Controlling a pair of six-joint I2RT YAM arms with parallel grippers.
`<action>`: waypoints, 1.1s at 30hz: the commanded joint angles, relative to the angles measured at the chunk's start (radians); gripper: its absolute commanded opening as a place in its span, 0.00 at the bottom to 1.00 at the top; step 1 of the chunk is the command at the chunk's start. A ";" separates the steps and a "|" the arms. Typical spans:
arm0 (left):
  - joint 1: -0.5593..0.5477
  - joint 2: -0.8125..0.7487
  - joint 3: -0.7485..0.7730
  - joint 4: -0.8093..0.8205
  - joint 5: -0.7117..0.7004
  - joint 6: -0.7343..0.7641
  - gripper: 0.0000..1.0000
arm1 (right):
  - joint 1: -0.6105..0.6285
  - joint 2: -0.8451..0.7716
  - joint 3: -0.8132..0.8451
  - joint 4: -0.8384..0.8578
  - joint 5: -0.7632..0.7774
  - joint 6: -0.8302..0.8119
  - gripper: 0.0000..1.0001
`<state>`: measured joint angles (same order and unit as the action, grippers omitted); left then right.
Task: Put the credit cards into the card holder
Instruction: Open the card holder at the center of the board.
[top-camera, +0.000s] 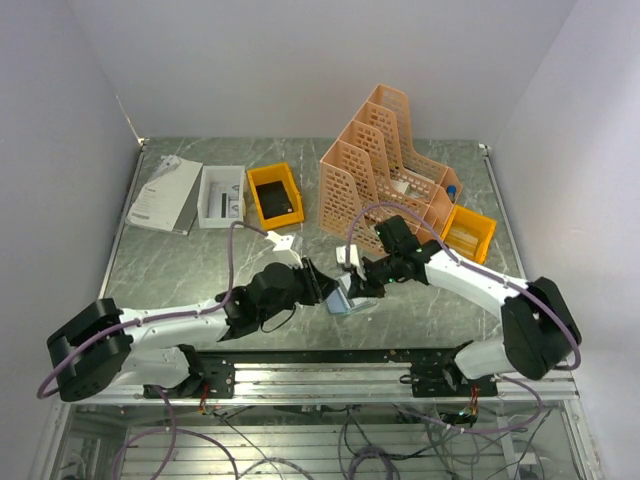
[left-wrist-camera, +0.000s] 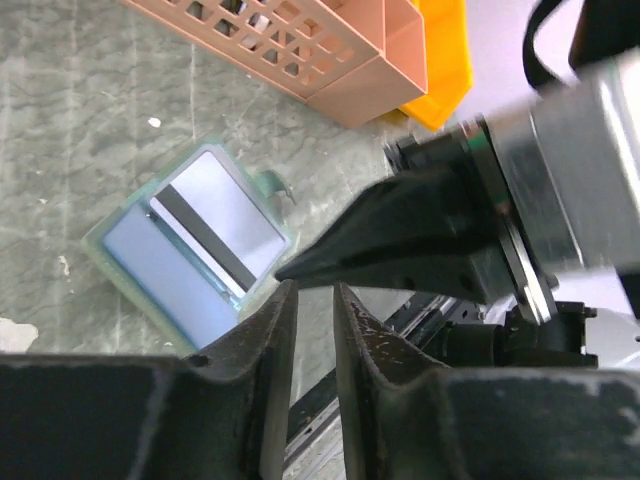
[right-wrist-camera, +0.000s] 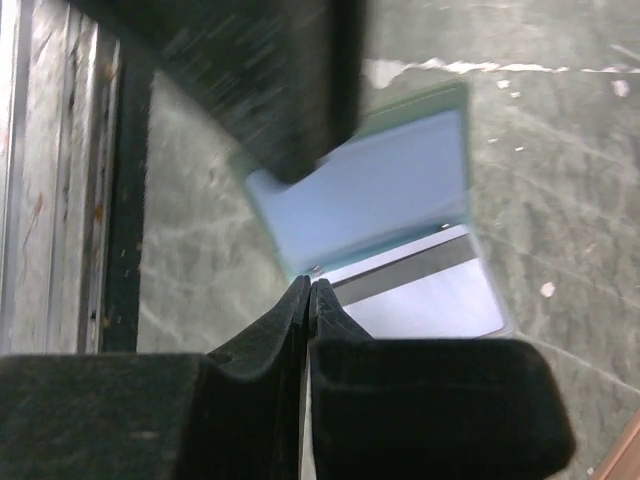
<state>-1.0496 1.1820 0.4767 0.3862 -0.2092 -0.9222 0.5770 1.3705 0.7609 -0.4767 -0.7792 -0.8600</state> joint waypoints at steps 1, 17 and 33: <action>0.005 0.079 0.030 0.065 0.074 0.002 0.25 | -0.010 0.095 0.083 0.107 0.011 0.291 0.00; 0.074 0.327 -0.117 0.157 0.058 -0.064 0.14 | 0.061 0.271 0.082 0.147 0.145 0.366 0.00; 0.092 0.118 -0.022 -0.009 0.002 0.154 0.18 | -0.296 -0.084 0.098 -0.103 -0.078 0.083 0.25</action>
<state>-0.9661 1.4090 0.3920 0.4564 -0.1379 -0.8852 0.4469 1.3899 0.8585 -0.5076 -0.8249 -0.6952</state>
